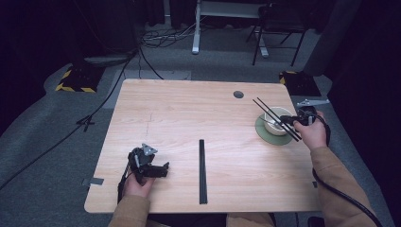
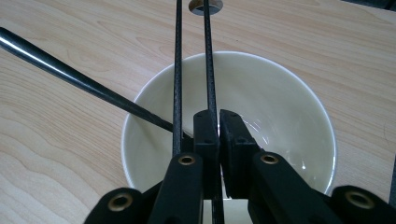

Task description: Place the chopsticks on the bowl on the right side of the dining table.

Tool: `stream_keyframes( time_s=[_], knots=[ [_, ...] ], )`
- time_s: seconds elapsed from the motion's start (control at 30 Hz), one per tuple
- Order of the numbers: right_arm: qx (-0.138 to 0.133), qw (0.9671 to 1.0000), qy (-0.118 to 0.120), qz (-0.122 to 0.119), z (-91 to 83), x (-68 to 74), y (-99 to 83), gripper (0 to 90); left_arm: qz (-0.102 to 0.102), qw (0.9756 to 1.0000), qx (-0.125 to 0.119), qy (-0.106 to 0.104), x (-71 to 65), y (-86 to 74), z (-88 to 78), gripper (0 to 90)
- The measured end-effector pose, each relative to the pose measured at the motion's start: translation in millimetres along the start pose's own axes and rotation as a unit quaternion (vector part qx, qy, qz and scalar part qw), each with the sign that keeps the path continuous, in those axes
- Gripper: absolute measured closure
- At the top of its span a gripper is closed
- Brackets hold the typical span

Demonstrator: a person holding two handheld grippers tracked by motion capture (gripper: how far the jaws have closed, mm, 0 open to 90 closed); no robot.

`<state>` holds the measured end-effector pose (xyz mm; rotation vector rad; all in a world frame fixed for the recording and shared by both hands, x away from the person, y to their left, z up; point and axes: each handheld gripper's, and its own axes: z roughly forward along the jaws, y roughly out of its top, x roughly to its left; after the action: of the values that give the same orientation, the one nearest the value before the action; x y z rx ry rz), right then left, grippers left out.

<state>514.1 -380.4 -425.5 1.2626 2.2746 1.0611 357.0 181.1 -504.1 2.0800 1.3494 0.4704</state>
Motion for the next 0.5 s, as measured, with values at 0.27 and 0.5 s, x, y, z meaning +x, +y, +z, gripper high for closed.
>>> stream_keyframes(
  time_s=[0.27, 0.5],
  knots=[
    [-0.022, 0.9997, -0.009, 0.001, -1.9, 4.1, 3.5, 59.3, 0.000, 1.0000, 0.000, 0.000, 0.0, 0.0, 0.0, 0.3],
    [-0.011, 0.9993, -0.027, -0.025, 10.4, 12.7, 5.3, 50.3, 0.000, 1.0000, 0.000, -0.001, 0.0, 0.0, 0.0, 0.3]
  ],
)
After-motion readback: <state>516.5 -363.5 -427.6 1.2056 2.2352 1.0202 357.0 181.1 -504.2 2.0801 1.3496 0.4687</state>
